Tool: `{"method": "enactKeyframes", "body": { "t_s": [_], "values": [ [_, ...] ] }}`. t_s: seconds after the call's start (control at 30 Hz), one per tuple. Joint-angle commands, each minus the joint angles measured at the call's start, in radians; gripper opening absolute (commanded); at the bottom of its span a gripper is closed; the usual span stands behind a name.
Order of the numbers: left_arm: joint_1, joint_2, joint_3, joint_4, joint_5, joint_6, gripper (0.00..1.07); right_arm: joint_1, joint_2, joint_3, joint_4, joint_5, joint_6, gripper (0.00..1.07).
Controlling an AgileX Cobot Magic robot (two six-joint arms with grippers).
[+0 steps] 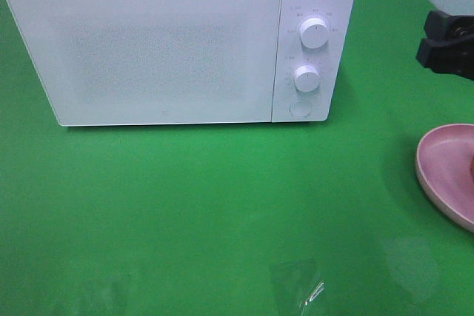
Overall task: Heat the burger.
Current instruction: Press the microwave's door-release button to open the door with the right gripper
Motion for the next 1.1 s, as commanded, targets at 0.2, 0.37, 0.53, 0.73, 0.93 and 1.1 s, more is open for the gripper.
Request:
{"method": "enactKeyframes", "body": {
  "t_s": [0.2,0.37,0.53,0.73,0.93,1.1],
  "values": [
    [-0.006,-0.019,0.002,-0.006,-0.007,-0.005,1.0,0.158,0.127,0.0,0.107,-0.167,-0.025,0.76],
    [-0.006,-0.019,0.002,-0.006,-0.007,-0.005,1.0,0.229,0.191,0.0,0.185,-0.215,-0.025,0.76],
    [-0.006,-0.019,0.002,-0.006,-0.007,-0.005,1.0,0.329,0.261,-0.009,0.284,-0.272,-0.025,0.76],
    [-0.006,-0.019,0.002,-0.006,-0.007,-0.005,1.0,0.414,0.331,-0.053,0.36,-0.289,-0.035,0.76],
    [-0.006,-0.019,0.002,-0.006,-0.007,-0.005,1.0,0.464,0.389,-0.11,0.408,-0.288,-0.067,0.76],
    [-0.006,-0.019,0.002,-0.006,-0.007,-0.005,1.0,0.495,0.447,-0.164,0.426,-0.282,-0.068,0.76]
  ]
}}
